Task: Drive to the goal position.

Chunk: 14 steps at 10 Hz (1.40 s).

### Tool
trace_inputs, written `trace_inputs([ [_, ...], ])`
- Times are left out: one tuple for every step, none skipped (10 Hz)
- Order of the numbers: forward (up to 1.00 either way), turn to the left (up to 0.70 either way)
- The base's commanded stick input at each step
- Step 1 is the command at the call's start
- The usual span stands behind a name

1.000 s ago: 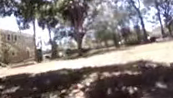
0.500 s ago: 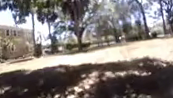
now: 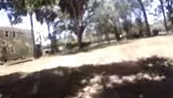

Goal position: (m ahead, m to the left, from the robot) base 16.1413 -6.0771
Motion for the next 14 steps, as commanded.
trace_inputs([
  [0.70, 0.00],
  [0.70, 0.00],
  [0.70, 0.00],
  [0.70, 0.00],
  [0.70, 0.00],
  [0.70, 0.00],
  [0.70, 0.00],
  [0.70, 0.00],
  [0.70, 0.00],
  [0.70, 0.00],
  [0.70, 0.00],
  [0.70, 0.00],
  [0.70, 0.00],
  [0.70, 0.00],
])
